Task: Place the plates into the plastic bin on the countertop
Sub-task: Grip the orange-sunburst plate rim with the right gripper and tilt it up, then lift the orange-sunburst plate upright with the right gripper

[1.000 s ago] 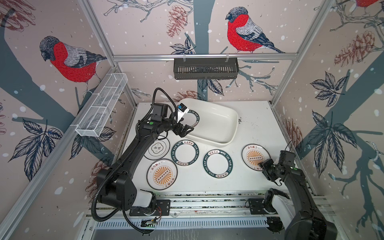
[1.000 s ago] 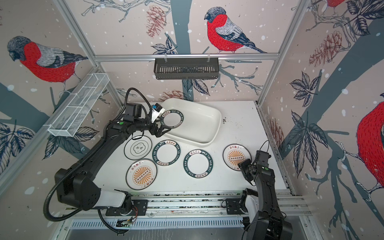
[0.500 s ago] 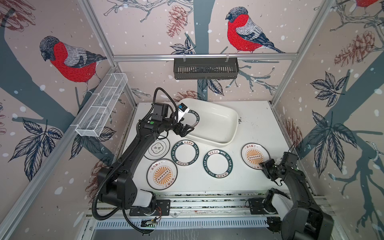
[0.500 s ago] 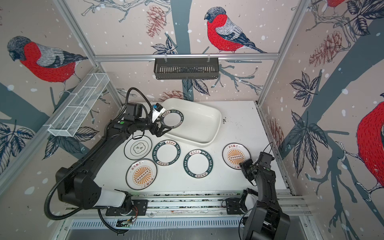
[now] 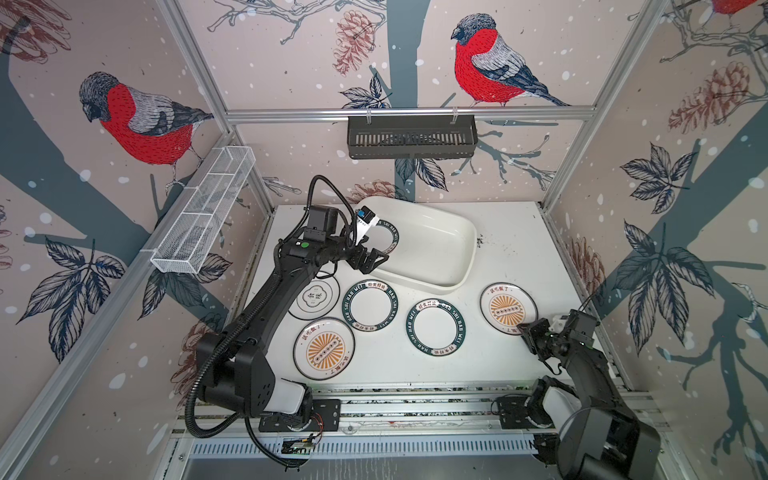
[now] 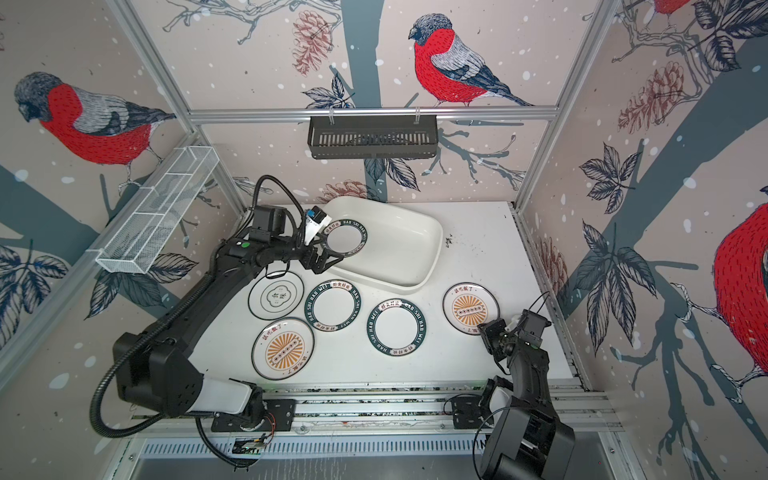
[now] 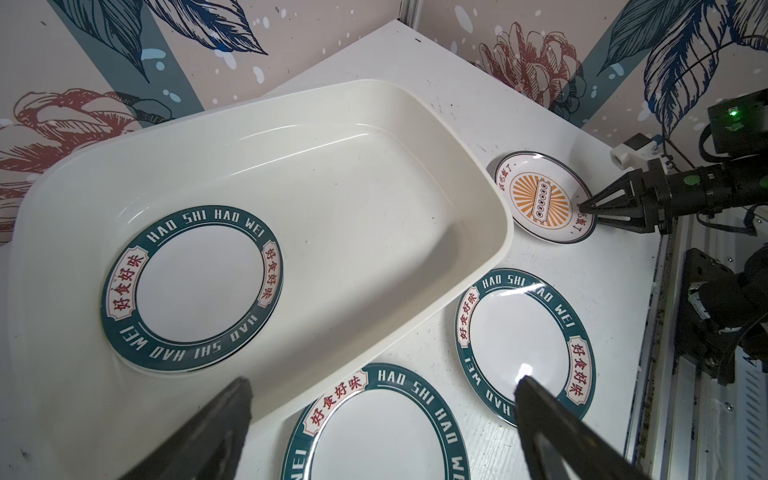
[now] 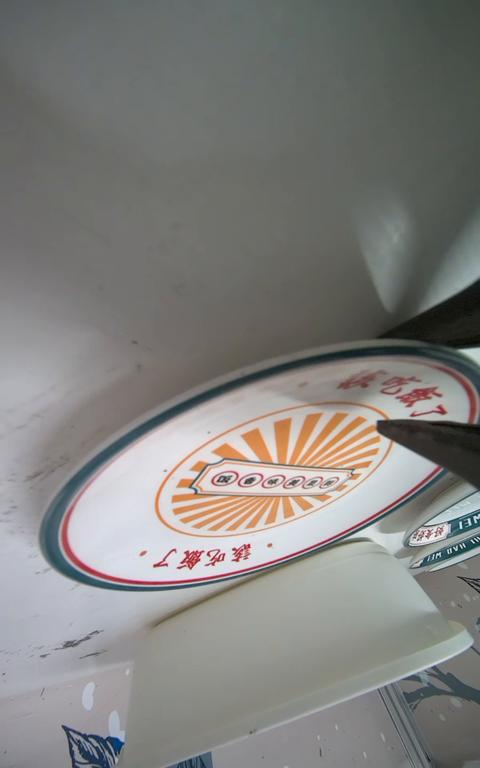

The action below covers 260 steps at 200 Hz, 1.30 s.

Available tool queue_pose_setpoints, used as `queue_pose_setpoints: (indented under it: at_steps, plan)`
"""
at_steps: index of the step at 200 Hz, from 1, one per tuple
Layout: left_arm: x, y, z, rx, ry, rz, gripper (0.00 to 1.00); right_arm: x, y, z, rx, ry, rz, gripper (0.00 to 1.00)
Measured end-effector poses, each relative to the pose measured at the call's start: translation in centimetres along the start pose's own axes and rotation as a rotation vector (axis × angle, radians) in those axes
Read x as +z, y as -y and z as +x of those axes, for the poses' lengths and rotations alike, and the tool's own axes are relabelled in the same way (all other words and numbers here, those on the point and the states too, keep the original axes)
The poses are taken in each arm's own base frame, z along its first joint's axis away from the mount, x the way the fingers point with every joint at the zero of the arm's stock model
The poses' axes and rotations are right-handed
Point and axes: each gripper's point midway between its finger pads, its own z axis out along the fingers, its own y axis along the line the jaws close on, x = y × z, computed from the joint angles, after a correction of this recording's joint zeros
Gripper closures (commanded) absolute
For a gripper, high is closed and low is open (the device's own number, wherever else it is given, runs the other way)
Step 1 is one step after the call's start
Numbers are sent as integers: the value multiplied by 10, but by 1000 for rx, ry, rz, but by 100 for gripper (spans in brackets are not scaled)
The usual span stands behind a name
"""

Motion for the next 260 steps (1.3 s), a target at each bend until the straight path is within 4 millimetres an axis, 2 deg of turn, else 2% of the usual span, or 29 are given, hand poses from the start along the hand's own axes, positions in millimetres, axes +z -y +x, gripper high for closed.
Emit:
queue_pose_setpoints:
  at_steps: [120,201,260]
  plan:
    - [0,0,0,1,-4,-12,2,6,-1,0,60,38,-133,77]
    - [3,1,-1,2,-7,-8,3,10,1,-1,79,16,-142,88]
    - [3,0,-5,-21,4,-14,3,7,-9,-4,61,25,-184,96]
